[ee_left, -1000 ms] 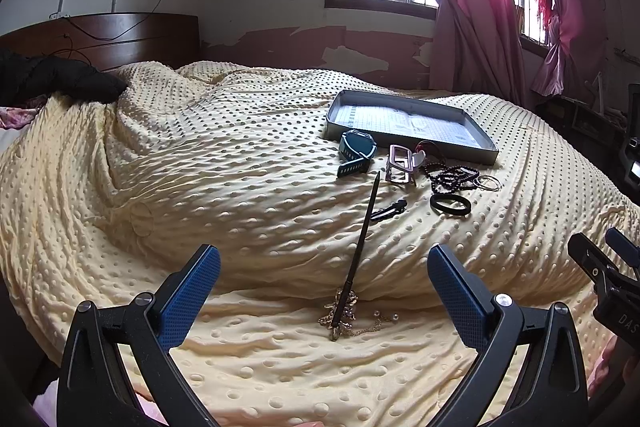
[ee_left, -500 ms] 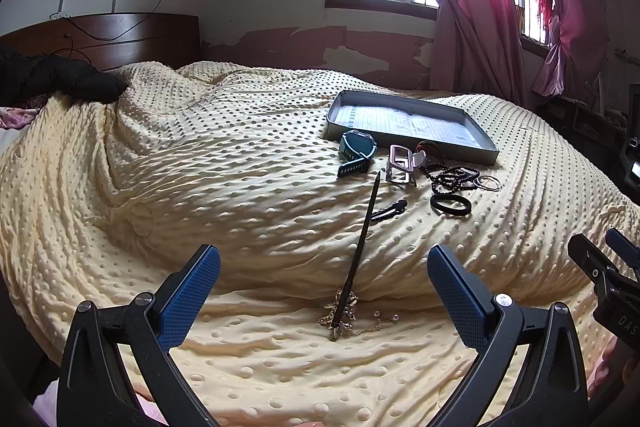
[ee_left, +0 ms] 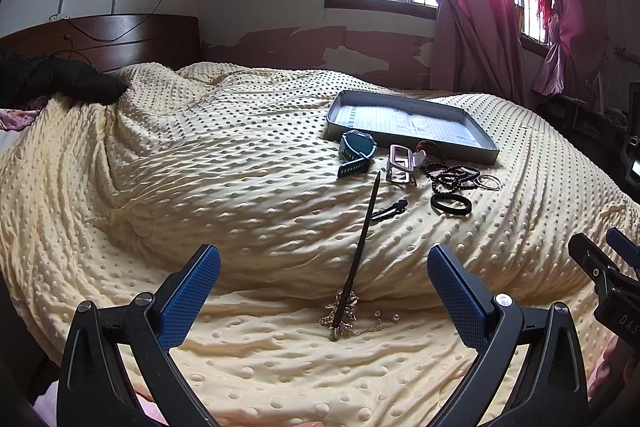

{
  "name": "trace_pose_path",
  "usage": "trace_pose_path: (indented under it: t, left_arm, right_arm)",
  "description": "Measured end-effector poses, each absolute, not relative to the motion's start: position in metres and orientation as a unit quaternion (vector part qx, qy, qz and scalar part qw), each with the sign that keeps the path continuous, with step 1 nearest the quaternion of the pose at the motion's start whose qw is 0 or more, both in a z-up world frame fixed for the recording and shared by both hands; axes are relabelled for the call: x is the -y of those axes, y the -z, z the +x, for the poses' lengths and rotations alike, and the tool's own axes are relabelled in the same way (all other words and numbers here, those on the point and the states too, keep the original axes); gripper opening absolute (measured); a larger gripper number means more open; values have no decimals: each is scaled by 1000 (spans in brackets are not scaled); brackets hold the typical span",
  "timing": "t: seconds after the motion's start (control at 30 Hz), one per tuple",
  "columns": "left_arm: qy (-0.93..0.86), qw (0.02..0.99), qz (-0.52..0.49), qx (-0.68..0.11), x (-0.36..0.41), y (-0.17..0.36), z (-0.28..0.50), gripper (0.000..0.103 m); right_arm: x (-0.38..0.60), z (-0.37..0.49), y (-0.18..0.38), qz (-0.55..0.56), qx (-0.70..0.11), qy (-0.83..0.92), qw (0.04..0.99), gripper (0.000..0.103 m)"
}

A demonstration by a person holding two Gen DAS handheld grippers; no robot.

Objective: Organize jewelry

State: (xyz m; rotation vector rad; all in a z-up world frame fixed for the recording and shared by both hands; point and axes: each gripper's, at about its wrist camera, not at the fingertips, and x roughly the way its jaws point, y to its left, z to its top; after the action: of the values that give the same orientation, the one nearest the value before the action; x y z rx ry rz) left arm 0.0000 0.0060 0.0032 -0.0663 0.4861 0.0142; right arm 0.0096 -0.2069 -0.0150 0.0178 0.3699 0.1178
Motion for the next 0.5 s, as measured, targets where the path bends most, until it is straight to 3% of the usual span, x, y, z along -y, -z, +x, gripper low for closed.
trace_pose_path:
  t: [0.5]
  left_arm:
    - [-7,970,-32,-240,-6,-3,0,101]
  right_arm:
    - [206,9,14,10,-184,-59,981,103]
